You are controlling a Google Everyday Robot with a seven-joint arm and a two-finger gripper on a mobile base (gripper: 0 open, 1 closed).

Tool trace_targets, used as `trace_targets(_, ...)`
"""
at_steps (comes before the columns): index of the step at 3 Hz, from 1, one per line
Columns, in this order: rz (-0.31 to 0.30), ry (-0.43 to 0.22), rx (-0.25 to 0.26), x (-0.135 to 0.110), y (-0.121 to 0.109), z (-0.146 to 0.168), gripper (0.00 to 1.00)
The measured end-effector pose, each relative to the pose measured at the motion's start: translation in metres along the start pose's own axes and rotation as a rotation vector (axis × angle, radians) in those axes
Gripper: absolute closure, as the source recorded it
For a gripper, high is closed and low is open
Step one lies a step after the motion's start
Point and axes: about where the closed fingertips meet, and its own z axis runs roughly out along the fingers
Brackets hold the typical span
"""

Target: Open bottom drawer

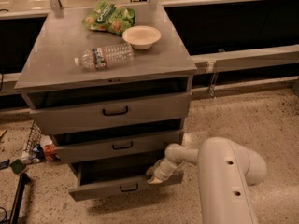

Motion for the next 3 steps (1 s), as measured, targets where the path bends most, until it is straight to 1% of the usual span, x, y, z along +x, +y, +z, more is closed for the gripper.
trace_targets(1,0.067,-0.02,-0.08,-0.007,0.038,-0.002,0.82)
trace_targets(2,0.105,-0.019,-0.113,-0.017,0.055,-0.019,0.51)
trace_targets(3,0.103,-0.014,-0.104,-0.022,0.051,-0.035,0.28)
